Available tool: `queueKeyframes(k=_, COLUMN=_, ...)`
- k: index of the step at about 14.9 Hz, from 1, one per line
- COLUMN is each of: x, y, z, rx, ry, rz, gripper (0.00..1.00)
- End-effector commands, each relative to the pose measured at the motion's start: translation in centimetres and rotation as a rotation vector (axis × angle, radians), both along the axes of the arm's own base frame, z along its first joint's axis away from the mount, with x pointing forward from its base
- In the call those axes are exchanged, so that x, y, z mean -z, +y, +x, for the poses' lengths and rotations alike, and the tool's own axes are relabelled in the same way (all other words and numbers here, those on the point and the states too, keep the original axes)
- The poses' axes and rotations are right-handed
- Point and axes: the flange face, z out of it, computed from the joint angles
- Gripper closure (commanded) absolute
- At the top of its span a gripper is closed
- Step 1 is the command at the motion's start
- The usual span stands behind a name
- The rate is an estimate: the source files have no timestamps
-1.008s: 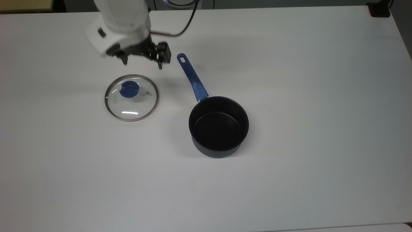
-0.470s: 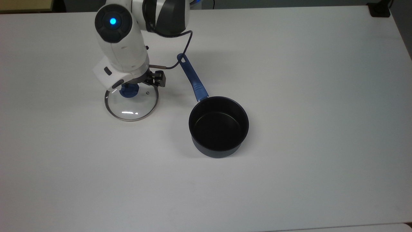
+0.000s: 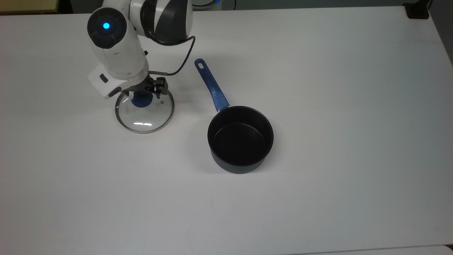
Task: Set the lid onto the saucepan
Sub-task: 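Lower the gripper onto the blue knob and close on it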
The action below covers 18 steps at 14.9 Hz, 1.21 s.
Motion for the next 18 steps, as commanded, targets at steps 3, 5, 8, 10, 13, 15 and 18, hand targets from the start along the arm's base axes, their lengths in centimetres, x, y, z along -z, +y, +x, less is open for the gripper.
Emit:
queueKeyframes(k=3, x=1.4, y=-0.8, z=-0.8, rx=-0.019, ry=-0.021, rz=-0.025, gripper=0.17)
queueKeyframes(k=5, x=1.4, y=-0.6, z=-0.8, rx=-0.018, ry=-0.022, rz=-0.026, gripper=0.31)
queueKeyframes(k=8, x=1.1, y=-0.6, z=-0.7, rx=-0.015, ry=-0.025, rz=-0.025, gripper=0.52)
queueKeyframes(k=10, x=0.9, y=-0.6, z=-0.7, rx=-0.014, ry=-0.025, rz=-0.023, gripper=0.61)
queueKeyframes(k=13, x=-0.7, y=-0.7, z=-0.7, rx=-0.005, ry=-0.037, rz=-0.02, gripper=0.69)
queueKeyframes(k=15, x=-2.9, y=-0.7, z=-0.3, rx=0.002, ry=-0.029, rz=-0.015, gripper=0.69)
queueKeyframes(k=18, x=-8.0, y=-1.7, z=0.6, rx=0.02, ry=-0.033, rz=-0.017, gripper=0.69)
